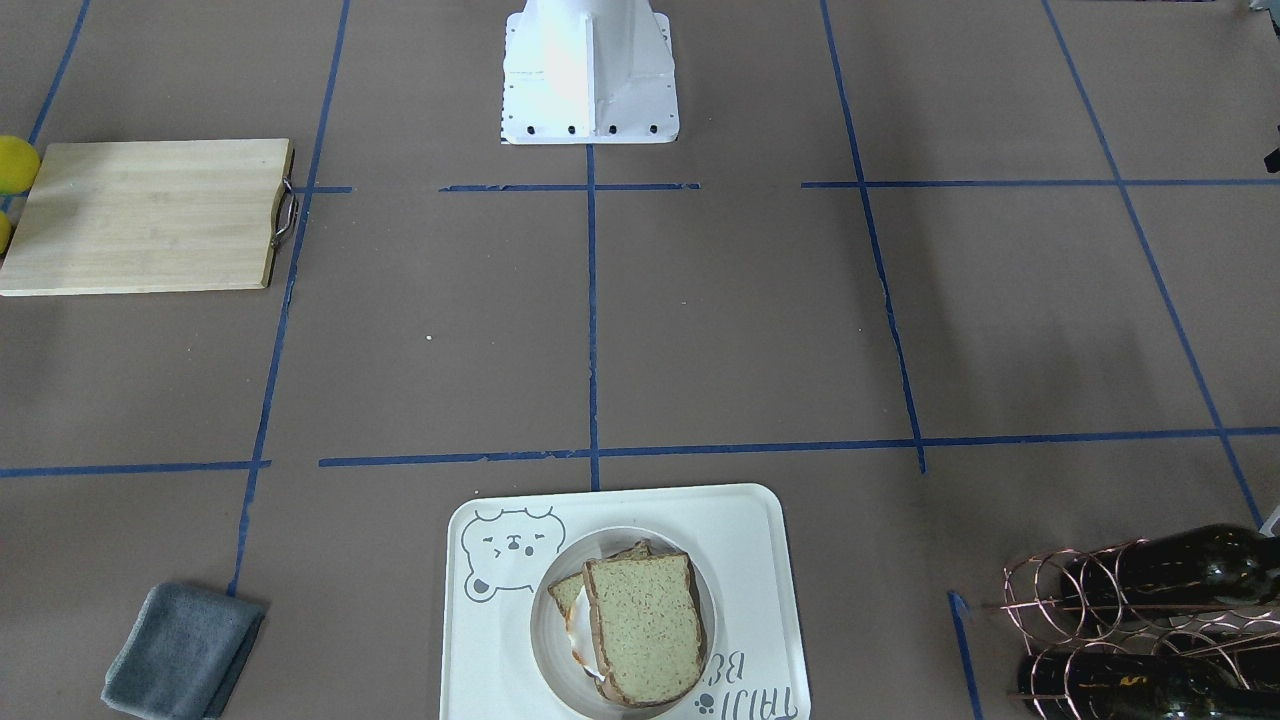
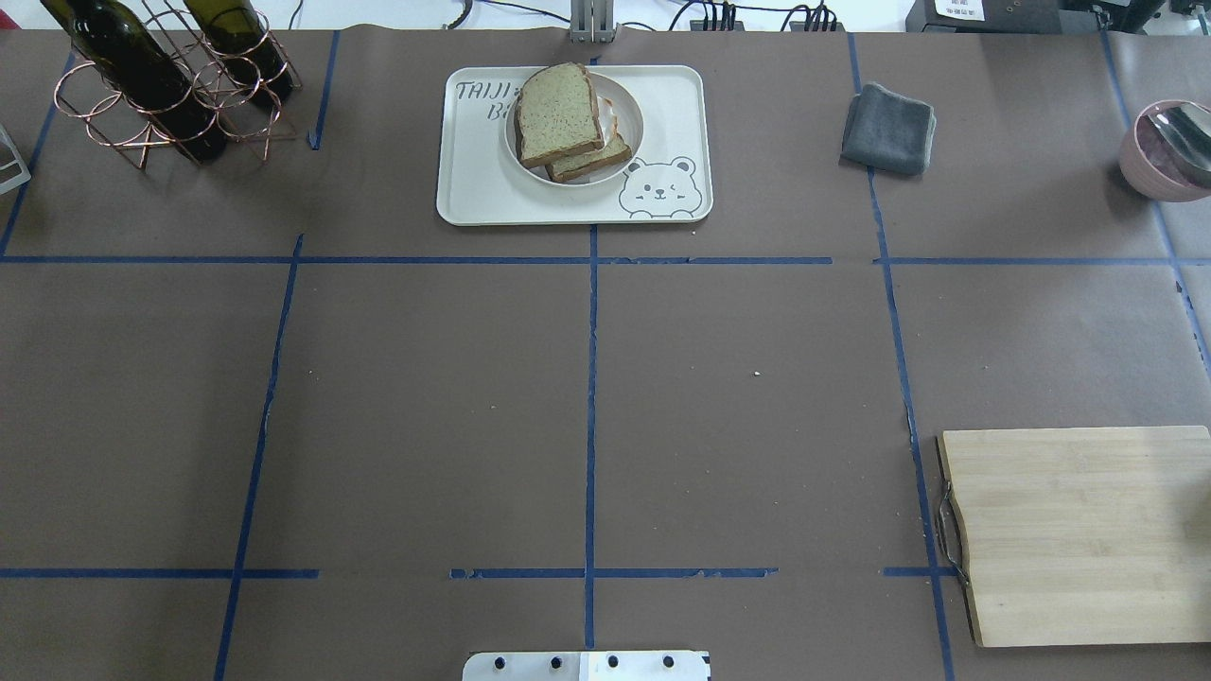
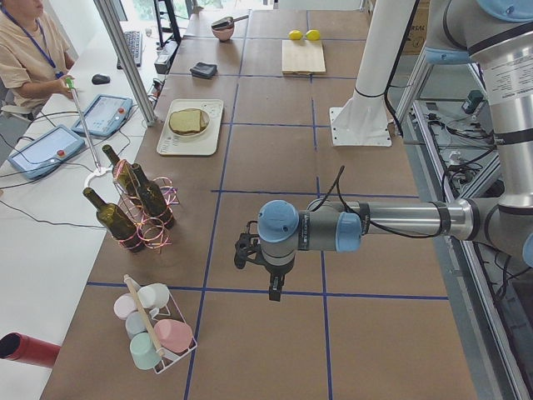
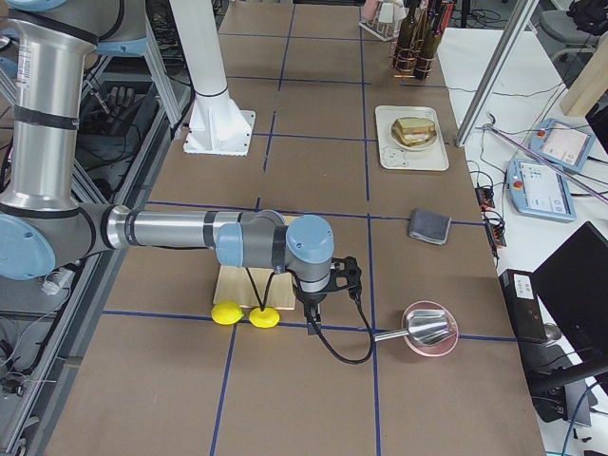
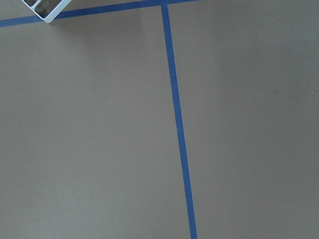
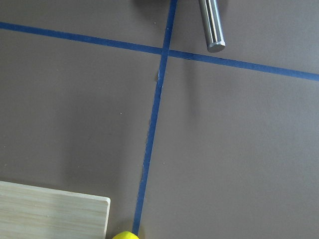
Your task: Make sandwich and place on tray
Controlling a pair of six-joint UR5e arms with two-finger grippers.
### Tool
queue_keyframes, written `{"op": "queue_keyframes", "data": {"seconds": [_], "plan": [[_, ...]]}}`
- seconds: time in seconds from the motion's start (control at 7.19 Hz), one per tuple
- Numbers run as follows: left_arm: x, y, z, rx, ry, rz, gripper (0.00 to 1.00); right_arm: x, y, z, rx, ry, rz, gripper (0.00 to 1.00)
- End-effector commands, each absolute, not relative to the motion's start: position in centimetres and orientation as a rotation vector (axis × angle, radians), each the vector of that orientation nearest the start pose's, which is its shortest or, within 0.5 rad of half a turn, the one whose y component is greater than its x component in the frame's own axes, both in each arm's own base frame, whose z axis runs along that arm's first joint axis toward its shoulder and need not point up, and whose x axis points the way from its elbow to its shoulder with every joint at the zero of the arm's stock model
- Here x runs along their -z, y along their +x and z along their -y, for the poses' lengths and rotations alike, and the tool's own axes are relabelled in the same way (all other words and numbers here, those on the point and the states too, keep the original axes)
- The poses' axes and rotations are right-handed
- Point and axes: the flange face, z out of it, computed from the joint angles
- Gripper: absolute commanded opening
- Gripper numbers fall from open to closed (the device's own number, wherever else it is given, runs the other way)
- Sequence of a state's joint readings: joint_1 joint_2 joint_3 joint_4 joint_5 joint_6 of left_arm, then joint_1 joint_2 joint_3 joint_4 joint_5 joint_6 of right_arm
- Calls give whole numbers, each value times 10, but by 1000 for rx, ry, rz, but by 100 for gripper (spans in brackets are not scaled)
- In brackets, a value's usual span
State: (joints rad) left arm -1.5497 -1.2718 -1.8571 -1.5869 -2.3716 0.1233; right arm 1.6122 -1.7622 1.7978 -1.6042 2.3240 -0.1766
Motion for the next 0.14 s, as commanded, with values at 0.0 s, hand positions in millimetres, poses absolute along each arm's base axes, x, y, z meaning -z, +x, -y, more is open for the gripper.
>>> {"op": "queue_keyframes", "data": {"seconds": [0.0], "plan": [[-638, -54, 370, -141, 53, -800, 100, -638, 82, 408, 130, 85, 749, 100]]}}
